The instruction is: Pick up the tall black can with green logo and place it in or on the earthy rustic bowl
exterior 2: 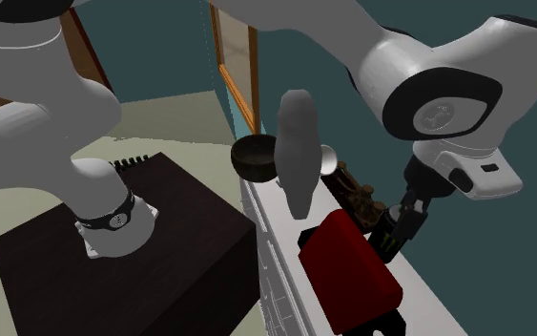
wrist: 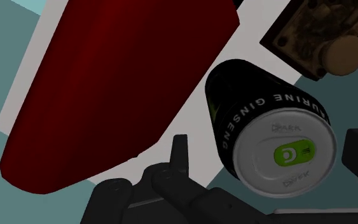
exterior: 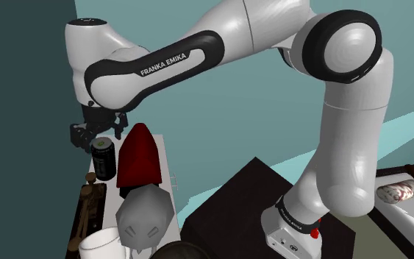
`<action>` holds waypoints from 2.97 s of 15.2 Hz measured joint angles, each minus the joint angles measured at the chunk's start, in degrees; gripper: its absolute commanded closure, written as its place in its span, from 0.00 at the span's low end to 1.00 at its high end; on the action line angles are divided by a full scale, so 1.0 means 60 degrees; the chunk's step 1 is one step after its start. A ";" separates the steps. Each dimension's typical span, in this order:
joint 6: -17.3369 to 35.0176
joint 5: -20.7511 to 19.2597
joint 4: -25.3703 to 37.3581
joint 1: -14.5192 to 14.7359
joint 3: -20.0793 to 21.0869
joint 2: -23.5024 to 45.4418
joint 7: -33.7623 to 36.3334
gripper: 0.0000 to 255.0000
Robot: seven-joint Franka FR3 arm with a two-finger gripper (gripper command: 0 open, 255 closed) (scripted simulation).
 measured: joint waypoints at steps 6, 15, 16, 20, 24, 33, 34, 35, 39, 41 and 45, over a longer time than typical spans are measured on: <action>0.0229 0.0000 -0.0021 0.0030 0.0024 0.0102 0.0040 1.00; 0.0265 0.0019 -0.0033 0.0017 0.0029 0.0106 0.0023 1.00; 0.0179 0.0041 0.0000 0.0011 0.0038 0.0088 0.0007 1.00; -0.0180 0.0154 0.0104 -0.0033 0.0097 -0.0146 -0.0063 1.00; -0.0590 0.0256 0.0322 -0.0058 0.0150 -0.0348 -0.0123 1.00; -0.1558 0.0463 0.0901 -0.0103 0.0248 -0.0769 -0.0254 1.00; -0.1669 0.0487 0.0960 -0.0102 0.0262 -0.0824 -0.0258 1.00; -0.1785 0.0508 0.1042 -0.0111 0.0268 -0.0862 -0.0282 1.00; -0.2259 0.0557 0.1439 -0.0091 0.0296 -0.0948 -0.0305 1.00; -0.2481 0.0593 0.1593 -0.0110 0.0305 -0.1022 -0.0349 1.00; -0.2980 0.0632 0.2033 -0.0086 0.0329 -0.1087 -0.0369 1.00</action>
